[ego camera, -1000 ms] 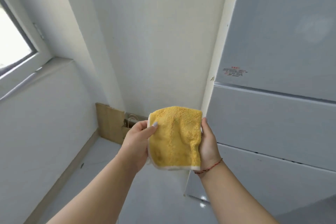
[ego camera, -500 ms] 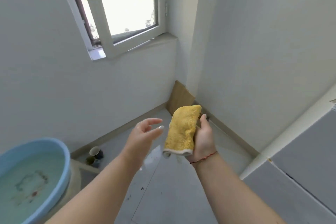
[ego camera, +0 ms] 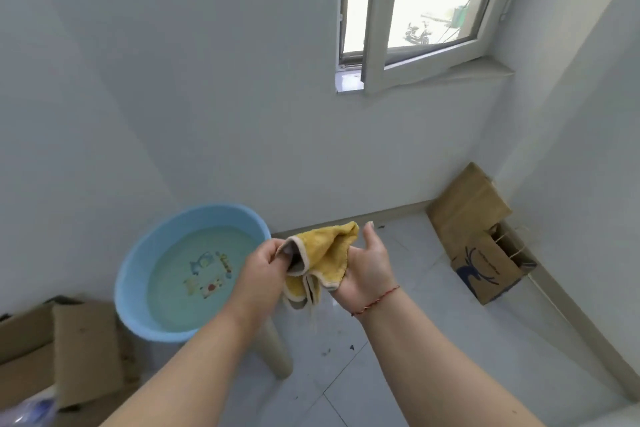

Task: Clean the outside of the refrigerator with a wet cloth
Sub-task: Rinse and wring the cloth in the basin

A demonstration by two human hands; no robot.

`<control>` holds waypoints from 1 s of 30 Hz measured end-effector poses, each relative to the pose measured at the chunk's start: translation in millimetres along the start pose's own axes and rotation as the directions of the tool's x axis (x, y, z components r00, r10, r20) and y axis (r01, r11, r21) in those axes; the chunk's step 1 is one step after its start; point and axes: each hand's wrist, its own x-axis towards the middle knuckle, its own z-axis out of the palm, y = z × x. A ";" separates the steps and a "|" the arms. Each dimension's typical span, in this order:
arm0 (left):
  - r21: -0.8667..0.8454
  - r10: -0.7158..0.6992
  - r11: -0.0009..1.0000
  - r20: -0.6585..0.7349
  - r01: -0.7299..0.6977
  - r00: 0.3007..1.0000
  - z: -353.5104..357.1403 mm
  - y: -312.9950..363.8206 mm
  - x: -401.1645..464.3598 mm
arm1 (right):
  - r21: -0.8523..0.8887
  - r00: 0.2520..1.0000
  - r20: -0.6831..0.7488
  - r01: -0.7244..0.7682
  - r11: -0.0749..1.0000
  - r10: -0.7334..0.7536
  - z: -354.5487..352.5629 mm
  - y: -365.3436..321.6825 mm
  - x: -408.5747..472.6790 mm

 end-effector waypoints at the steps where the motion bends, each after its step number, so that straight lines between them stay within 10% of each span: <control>1: -0.117 -0.055 0.991 0.032 0.058 0.998 -16.3 -2.9 4.3 | -0.005 1.000 -0.002 -0.026 1.000 0.026 8.5 9.9 16.0; 5: -0.021 -0.028 0.999 0.093 0.030 0.995 -71.0 -19.4 17.1 | -0.124 0.991 -0.066 -0.121 0.985 0.114 44.1 45.8 75.0; 11: -0.056 -0.150 0.989 -0.302 0.140 0.941 -168.1 -56.1 63.1 | -0.488 0.957 -0.264 -0.237 0.840 0.117 59.3 93.4 174.5; 19: 0.118 -0.240 0.921 -0.579 0.371 0.779 -255.4 -104.2 110.7 | -0.969 0.960 -0.214 -0.232 -0.087 -0.183 66.0 111.9 250.9; 30: 0.740 -0.430 0.474 -0.280 0.478 0.859 -263.6 -206.4 157.9 | -0.461 0.990 -0.039 0.102 -0.882 0.135 19.7 156.1 375.5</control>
